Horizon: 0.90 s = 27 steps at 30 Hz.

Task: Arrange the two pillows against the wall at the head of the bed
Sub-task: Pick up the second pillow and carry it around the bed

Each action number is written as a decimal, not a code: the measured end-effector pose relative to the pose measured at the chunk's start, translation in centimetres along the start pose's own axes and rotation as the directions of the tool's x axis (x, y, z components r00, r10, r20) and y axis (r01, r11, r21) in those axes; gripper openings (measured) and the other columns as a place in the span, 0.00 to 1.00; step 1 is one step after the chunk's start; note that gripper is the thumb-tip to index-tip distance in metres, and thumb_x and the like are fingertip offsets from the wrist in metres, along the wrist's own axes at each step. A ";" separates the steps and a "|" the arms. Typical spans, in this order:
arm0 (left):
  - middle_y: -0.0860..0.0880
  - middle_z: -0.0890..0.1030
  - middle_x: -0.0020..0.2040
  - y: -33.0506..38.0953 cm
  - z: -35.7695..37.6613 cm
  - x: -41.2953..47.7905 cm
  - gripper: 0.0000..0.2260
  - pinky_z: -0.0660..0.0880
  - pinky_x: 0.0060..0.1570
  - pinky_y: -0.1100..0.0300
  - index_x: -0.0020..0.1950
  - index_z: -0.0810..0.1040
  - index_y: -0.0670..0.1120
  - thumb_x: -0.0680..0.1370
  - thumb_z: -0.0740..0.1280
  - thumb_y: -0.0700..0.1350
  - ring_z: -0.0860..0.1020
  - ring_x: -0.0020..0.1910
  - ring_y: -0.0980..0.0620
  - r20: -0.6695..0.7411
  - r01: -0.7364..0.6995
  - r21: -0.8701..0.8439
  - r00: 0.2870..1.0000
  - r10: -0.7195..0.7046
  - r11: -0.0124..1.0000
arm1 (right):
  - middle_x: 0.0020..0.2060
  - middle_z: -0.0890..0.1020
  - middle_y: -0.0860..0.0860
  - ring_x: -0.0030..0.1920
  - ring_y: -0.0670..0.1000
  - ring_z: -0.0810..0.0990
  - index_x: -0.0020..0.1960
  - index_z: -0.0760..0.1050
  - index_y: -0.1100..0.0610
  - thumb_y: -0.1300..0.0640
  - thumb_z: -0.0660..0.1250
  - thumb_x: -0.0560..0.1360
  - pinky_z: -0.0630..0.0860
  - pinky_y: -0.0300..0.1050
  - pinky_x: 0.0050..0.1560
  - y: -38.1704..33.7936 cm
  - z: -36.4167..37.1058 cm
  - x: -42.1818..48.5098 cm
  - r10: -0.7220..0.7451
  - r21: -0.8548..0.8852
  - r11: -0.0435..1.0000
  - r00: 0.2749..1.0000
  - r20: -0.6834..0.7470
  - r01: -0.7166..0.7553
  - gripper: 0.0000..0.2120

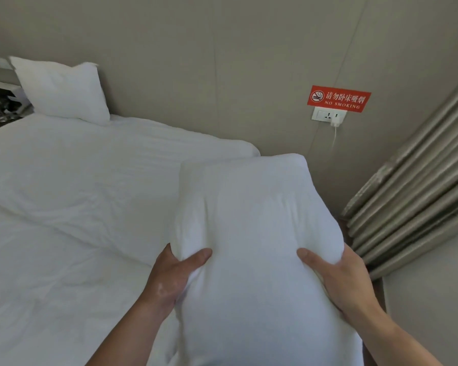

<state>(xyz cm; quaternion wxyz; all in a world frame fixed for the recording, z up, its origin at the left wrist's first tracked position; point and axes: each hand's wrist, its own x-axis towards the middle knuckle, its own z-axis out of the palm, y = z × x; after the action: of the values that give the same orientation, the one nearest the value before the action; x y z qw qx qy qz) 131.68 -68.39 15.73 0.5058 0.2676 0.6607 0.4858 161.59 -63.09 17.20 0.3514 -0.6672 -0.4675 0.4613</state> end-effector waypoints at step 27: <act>0.53 0.90 0.54 15.3 2.9 35.2 0.29 0.82 0.49 0.57 0.60 0.82 0.54 0.60 0.83 0.50 0.89 0.52 0.52 -0.401 -0.118 -0.218 0.916 0.022 0.969 | 0.43 0.89 0.44 0.48 0.49 0.87 0.53 0.83 0.51 0.53 0.83 0.66 0.81 0.51 0.51 -21.8 18.7 45.9 -0.160 -0.104 0.970 0.897 0.413 0.221 0.18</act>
<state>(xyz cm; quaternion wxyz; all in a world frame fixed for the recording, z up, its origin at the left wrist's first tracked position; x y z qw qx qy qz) 120.14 -31.65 15.21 0.3724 0.1251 0.6761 0.6233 143.67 -12.04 17.49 0.2410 -0.5336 -0.6256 0.5156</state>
